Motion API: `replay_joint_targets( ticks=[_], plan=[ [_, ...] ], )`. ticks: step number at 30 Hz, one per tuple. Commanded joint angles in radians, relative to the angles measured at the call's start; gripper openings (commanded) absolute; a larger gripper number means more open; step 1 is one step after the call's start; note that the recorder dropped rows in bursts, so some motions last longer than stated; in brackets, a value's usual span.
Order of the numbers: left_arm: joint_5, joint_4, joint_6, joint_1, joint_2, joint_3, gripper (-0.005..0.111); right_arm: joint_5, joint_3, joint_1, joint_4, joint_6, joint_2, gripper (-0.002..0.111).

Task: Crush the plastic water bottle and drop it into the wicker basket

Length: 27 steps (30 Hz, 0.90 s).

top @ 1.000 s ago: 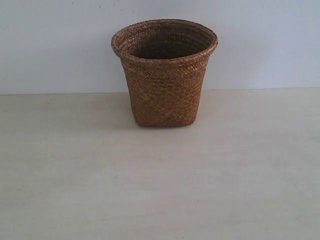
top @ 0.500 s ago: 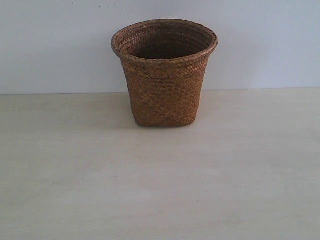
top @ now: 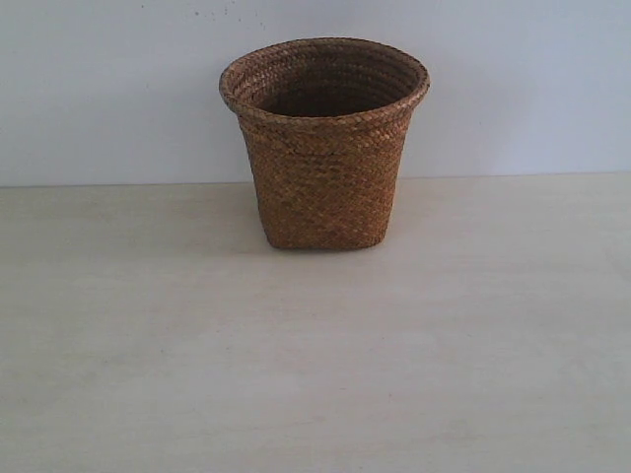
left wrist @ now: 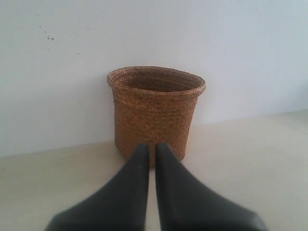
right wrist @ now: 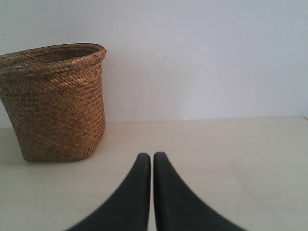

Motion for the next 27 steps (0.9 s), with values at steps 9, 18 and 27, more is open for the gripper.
replay_joint_targets(
  ticks=[9, 18, 27],
  plan=[
    [-0.088, 0.254, -0.207, 0.129, -0.002, 0.216, 0.004, -0.004, 0.004, -0.002, -0.001, -0.004, -0.006, 0.000],
    [-0.144, 0.193, -0.172, 0.246, -0.002, 0.306, 0.004, -0.002, 0.004, -0.002, -0.001, -0.004, -0.006, 0.000],
    [-0.120, 0.178, -0.144, 0.246, -0.002, 0.306, 0.004, -0.002, 0.004, -0.002, -0.001, -0.006, -0.006, 0.000]
  ],
)
